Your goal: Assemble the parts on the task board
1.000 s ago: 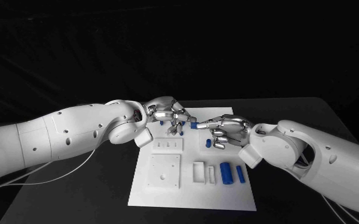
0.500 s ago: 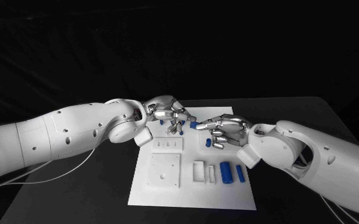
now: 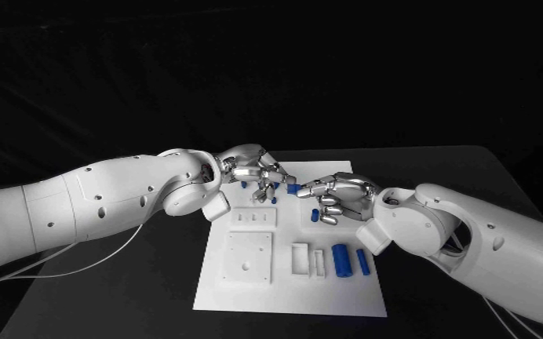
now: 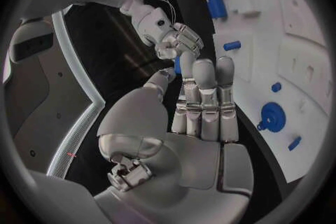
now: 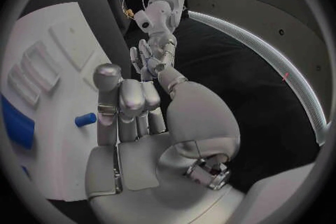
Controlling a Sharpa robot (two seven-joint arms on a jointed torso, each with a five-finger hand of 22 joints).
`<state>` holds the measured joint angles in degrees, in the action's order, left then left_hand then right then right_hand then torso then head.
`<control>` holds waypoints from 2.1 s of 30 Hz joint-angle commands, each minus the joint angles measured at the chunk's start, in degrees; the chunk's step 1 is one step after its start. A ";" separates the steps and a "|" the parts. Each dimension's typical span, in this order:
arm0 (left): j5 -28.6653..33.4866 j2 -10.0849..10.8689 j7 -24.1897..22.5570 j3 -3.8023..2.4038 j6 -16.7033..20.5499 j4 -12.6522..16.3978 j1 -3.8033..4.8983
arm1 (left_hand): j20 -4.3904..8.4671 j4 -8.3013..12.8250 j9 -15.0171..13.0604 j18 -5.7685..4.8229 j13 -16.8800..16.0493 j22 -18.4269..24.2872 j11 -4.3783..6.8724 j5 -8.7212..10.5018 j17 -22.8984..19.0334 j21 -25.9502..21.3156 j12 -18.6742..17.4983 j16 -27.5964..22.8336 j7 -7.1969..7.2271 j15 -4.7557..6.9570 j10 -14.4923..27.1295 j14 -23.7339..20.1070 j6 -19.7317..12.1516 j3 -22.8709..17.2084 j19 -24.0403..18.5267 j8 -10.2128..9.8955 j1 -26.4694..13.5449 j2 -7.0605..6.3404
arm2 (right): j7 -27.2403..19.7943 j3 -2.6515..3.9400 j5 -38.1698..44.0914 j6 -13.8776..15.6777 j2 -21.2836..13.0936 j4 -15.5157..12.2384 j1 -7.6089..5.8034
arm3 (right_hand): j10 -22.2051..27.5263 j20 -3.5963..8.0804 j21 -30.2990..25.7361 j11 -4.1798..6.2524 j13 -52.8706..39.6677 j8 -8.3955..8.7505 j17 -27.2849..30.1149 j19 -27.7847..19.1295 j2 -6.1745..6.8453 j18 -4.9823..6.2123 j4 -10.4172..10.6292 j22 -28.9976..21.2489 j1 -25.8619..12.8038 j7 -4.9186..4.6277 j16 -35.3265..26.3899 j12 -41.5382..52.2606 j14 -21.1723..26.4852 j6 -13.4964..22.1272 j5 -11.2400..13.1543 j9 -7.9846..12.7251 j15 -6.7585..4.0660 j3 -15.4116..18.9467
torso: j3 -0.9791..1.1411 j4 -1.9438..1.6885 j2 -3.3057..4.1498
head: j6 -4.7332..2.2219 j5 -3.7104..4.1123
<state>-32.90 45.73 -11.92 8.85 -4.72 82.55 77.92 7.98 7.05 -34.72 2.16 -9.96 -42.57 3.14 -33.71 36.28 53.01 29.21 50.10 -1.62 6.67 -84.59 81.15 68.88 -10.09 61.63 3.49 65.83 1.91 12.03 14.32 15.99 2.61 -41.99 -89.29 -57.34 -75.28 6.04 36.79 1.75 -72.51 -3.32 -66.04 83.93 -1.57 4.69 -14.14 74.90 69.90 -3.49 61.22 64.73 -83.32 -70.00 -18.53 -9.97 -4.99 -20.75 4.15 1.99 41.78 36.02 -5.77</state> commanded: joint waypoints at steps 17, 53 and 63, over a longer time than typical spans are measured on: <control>-0.24 -0.31 0.77 0.12 1.22 0.69 -0.10 | -0.24 3.76 8.02 0.62 -0.29 0.51 1.00 6.13 -0.29 -1.24 -0.40 -0.30 0.03 0.08 -2.29 -0.23 0.22 -3.53 -0.09 0.19 3.81 0.91 | -1.86 0.11 0.37 0.69 0.20 -0.17 0.14 | -0.52 0.58 0.29 0.34 -0.44 -0.37 -0.12 2.69 0.34 -0.34 -0.38 4.31 -0.80 0.32 -0.22 0.37 0.01 -1.11 -0.69 0.00 -0.47 -0.70 | -0.05 0.01 0.02 | 0.06 -0.02; 0.41 -0.66 1.98 0.12 1.96 0.96 -0.11 | -0.15 3.87 2.25 0.68 -0.44 -0.08 1.04 6.57 0.04 -1.41 -0.03 0.02 0.22 0.16 -2.30 -0.17 0.11 -4.32 0.02 0.27 4.67 1.18 | -2.74 -0.30 -0.12 1.81 0.49 -0.35 0.37 | -0.40 0.66 -0.52 0.43 -0.39 -0.37 -0.15 2.75 0.18 -0.26 0.24 4.13 -1.05 0.57 -0.61 -0.40 0.00 -1.28 -1.50 0.50 -0.55 2.39 | -0.02 0.03 0.01 | 0.02 0.22; 0.34 -0.71 2.38 0.13 2.35 0.83 -0.11 | -0.12 3.95 1.92 0.70 -0.44 -0.12 1.07 6.43 0.07 -1.41 0.02 0.06 0.22 0.18 -2.30 -0.13 0.09 -4.48 0.07 0.25 4.60 1.16 | -3.37 -0.30 -0.87 1.76 0.39 -0.48 0.47 | -0.48 0.71 -0.63 0.52 -0.49 -0.38 -0.26 2.80 -0.22 -0.31 1.30 4.13 -1.02 0.85 -0.64 -0.33 -0.01 -1.25 -1.15 0.37 -0.62 4.25 | -0.04 0.04 0.01 | -0.10 0.29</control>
<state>-32.10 45.26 -9.99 8.87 -1.90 83.07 77.94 7.57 8.53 -32.63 2.18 -10.48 -42.59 3.29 -27.34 36.29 51.37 28.98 50.10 -1.41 6.41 -84.46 80.95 69.31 -11.95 61.64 3.78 70.50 2.80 10.81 13.84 16.28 4.79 -41.66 -89.66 -56.78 -75.68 6.44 36.37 2.14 -72.93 -3.46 -66.25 83.93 -1.60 4.76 -12.88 74.90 68.97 -3.04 60.74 64.46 -83.36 -71.26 -19.96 -9.46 -5.32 -16.76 4.11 2.02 41.78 35.96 -5.48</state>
